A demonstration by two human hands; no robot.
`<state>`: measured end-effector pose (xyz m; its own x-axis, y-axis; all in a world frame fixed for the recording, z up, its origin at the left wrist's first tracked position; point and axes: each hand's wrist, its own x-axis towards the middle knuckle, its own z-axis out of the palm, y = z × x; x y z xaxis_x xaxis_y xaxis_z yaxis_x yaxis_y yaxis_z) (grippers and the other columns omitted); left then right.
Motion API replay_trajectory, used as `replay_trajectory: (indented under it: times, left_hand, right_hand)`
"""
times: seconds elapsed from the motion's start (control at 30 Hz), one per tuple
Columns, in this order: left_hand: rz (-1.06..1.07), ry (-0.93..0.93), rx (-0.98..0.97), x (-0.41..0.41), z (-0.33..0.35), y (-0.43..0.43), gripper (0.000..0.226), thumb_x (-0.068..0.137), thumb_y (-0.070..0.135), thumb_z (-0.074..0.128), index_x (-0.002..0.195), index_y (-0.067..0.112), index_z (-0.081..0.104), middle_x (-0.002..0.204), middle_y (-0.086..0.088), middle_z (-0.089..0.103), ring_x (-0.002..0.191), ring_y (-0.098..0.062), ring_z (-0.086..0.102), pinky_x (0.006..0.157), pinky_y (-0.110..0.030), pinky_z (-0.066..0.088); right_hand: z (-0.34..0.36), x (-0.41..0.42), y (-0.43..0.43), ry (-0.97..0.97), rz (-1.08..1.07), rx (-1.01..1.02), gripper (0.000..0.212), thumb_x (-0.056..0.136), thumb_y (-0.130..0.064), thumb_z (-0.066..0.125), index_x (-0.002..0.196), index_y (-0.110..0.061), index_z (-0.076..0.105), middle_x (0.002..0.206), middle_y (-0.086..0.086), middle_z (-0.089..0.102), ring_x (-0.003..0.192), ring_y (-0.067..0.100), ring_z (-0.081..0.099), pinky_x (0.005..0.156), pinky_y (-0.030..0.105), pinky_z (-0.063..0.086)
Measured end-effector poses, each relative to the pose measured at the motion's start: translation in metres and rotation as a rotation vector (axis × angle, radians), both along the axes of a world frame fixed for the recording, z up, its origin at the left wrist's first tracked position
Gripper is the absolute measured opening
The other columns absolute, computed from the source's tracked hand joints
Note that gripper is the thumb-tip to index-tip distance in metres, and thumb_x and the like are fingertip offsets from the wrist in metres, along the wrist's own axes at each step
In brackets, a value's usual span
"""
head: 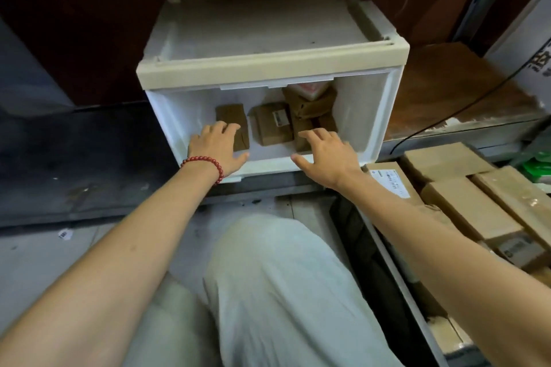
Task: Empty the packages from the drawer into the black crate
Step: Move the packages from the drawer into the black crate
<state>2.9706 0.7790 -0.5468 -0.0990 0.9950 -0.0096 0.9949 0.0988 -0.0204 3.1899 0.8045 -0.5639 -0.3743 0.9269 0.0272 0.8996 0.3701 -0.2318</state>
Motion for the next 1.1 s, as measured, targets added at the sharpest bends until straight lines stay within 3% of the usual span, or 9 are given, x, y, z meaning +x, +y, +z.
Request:
replay_trajectory:
  times: [0.23, 0.43, 0.57, 0.67, 0.87, 1.1]
  left_hand:
    - [0.015, -0.018, -0.061, -0.013, -0.037, 0.053, 0.065, 0.092, 0.048, 0.051, 0.148, 0.023, 0.028, 0.151, -0.01, 0.031, 0.134, -0.034, 0.034, 0.101, -0.045, 0.038]
    - [0.15, -0.172, -0.116, -0.019, -0.065, 0.114, 0.067, 0.095, 0.046, 0.049, 0.15, 0.023, 0.018, 0.156, -0.012, 0.018, 0.142, -0.035, 0.02, 0.113, -0.046, 0.023]
    - [0.218, -0.186, -0.083, -0.025, -0.088, 0.148, 0.061, 0.096, 0.048, 0.045, 0.146, 0.016, 0.032, 0.151, -0.015, 0.031, 0.139, -0.033, 0.027, 0.115, -0.042, 0.02]
    - [0.33, -0.363, -0.149, -0.035, -0.114, 0.17, 0.053, 0.097, 0.051, 0.042, 0.138, 0.018, 0.049, 0.147, -0.013, 0.04, 0.134, -0.031, 0.036, 0.109, -0.037, 0.029]
    - [0.52, -0.475, 0.074, -0.048, -0.145, 0.19, 0.098, 0.079, 0.059, 0.06, 0.152, 0.013, 0.012, 0.15, -0.015, 0.029, 0.134, -0.034, 0.035, 0.106, -0.045, 0.038]
    - [0.432, -0.559, 0.243, -0.035, -0.124, 0.175, 0.088, 0.076, 0.054, 0.067, 0.144, 0.015, 0.028, 0.146, -0.013, 0.035, 0.133, -0.03, 0.037, 0.103, -0.037, 0.037]
  right_hand:
    - [-0.035, -0.036, 0.064, 0.004, -0.018, -0.068, 0.059, 0.097, -0.052, 0.044, 0.146, -0.021, 0.035, 0.147, 0.009, 0.042, 0.134, 0.029, 0.038, 0.105, 0.043, 0.036]
    - [-0.067, -0.059, 0.116, -0.03, -0.035, -0.154, 0.063, 0.096, -0.055, 0.043, 0.15, -0.024, 0.03, 0.153, 0.008, 0.033, 0.139, 0.03, 0.032, 0.107, 0.041, 0.034]
    - [-0.092, -0.075, 0.139, -0.066, -0.016, -0.198, 0.067, 0.096, -0.058, 0.041, 0.151, -0.024, 0.025, 0.155, 0.005, 0.03, 0.142, 0.028, 0.029, 0.11, 0.042, 0.033]
    - [-0.108, -0.082, 0.151, -0.082, -0.009, -0.211, 0.068, 0.095, -0.059, 0.04, 0.151, -0.022, 0.025, 0.153, 0.006, 0.031, 0.139, 0.029, 0.033, 0.107, 0.042, 0.035]
    - [-0.124, -0.076, 0.162, 0.02, -0.023, -0.236, 0.067, 0.095, -0.059, 0.041, 0.15, -0.025, 0.026, 0.153, 0.004, 0.031, 0.134, 0.031, 0.04, 0.105, 0.044, 0.042]
    - [-0.105, -0.075, 0.16, 0.208, -0.068, -0.235, 0.064, 0.095, -0.047, 0.052, 0.149, -0.023, 0.028, 0.154, 0.006, 0.026, 0.133, 0.029, 0.04, 0.107, 0.04, 0.04]
